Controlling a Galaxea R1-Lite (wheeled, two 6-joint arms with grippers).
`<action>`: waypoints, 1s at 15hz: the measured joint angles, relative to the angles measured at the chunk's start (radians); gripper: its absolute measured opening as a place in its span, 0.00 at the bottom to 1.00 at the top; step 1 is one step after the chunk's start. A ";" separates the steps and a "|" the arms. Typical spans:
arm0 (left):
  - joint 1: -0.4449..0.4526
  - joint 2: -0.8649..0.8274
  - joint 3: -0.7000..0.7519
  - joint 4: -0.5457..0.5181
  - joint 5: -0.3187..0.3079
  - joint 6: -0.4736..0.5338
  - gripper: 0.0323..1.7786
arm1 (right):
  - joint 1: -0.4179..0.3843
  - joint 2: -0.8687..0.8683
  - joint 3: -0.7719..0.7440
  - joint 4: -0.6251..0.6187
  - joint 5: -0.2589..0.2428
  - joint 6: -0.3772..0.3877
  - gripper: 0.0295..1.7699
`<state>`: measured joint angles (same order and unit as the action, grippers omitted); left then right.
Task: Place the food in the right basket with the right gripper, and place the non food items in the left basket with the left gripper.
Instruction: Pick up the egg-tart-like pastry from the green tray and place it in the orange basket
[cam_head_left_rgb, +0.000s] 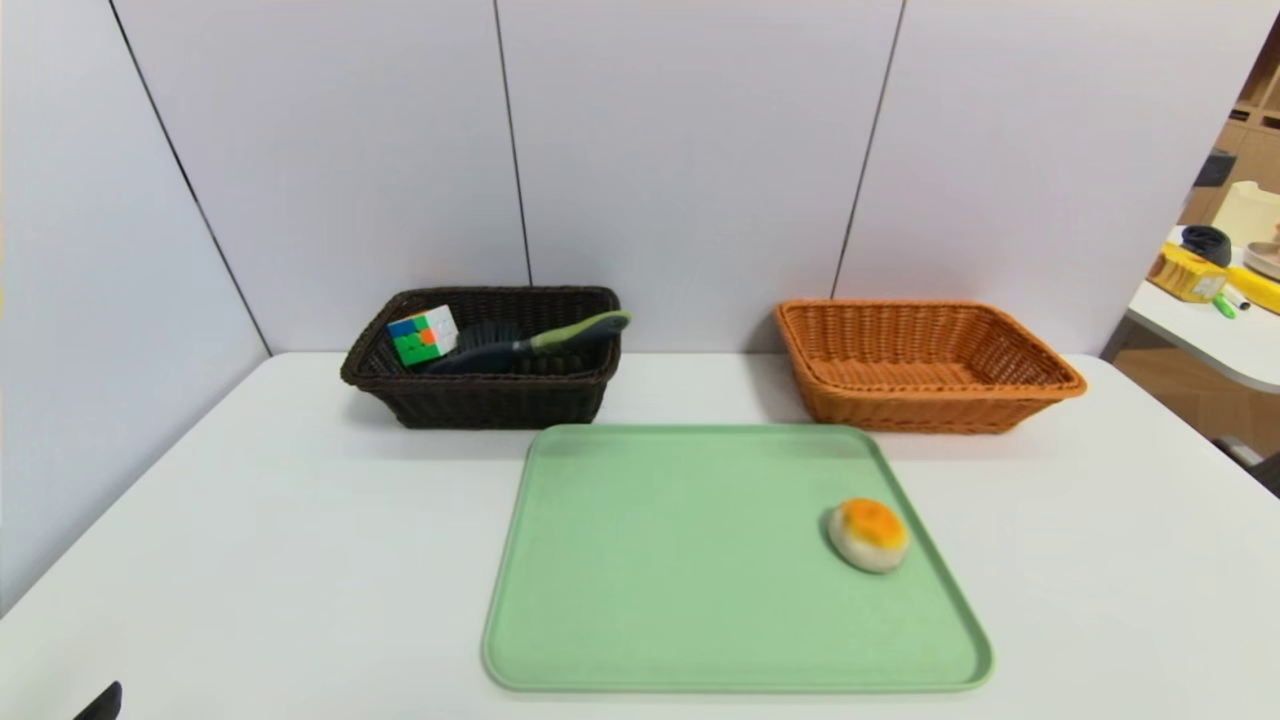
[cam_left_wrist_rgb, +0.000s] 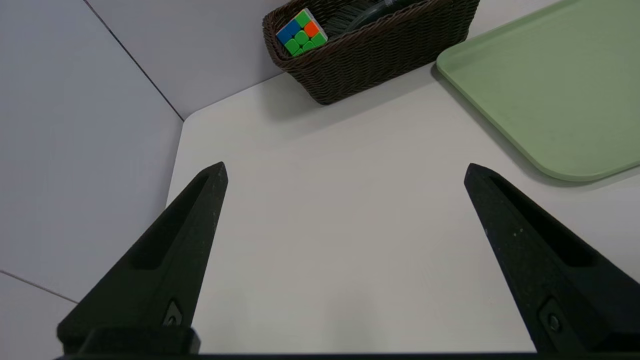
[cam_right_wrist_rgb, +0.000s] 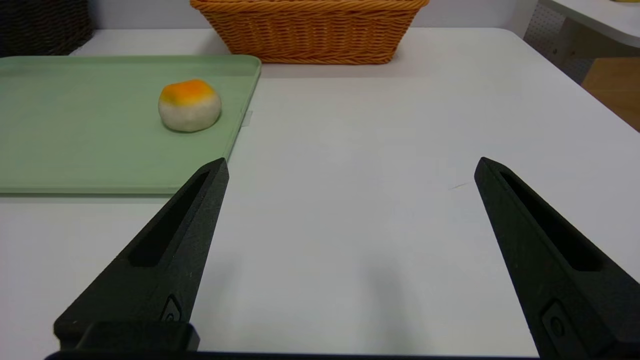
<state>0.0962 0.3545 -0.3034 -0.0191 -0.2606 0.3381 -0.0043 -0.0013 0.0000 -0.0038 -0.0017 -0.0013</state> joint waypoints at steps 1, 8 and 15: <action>0.000 -0.030 0.031 -0.005 0.001 0.000 0.95 | 0.000 0.000 0.000 0.000 0.000 0.000 0.96; -0.090 -0.137 0.141 -0.030 0.116 -0.030 0.95 | 0.000 0.000 0.000 0.000 0.000 0.000 0.96; -0.098 -0.274 0.290 -0.074 0.157 -0.106 0.95 | 0.000 0.000 0.000 0.000 0.000 0.000 0.96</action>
<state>-0.0019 0.0802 -0.0138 -0.0936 -0.1038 0.2323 -0.0043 -0.0013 0.0000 -0.0043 -0.0017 -0.0017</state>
